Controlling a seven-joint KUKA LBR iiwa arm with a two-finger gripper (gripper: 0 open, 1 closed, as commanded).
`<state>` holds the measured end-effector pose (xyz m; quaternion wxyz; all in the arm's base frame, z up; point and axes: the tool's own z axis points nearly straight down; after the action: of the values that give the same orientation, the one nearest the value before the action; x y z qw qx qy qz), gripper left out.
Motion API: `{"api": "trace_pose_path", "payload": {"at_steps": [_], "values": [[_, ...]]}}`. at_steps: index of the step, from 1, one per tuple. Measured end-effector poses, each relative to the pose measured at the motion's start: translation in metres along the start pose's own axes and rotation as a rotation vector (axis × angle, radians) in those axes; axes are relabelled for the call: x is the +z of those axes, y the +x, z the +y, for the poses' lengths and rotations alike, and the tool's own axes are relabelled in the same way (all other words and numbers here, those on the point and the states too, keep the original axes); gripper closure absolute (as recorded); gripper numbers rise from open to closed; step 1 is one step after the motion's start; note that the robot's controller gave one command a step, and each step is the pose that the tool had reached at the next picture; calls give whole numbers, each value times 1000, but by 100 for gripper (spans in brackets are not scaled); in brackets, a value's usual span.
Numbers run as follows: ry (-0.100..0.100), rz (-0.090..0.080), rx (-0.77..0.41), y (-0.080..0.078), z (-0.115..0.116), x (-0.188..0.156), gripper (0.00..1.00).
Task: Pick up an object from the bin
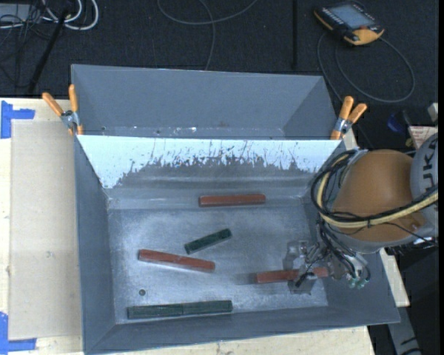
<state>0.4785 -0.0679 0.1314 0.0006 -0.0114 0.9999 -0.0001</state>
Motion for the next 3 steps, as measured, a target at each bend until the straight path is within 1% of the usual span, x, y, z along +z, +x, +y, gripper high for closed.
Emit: {"api": "trace_pose_path", "payload": {"at_steps": [3], "values": [[0, 2, -1, 1, 1, -18, 100]]}}
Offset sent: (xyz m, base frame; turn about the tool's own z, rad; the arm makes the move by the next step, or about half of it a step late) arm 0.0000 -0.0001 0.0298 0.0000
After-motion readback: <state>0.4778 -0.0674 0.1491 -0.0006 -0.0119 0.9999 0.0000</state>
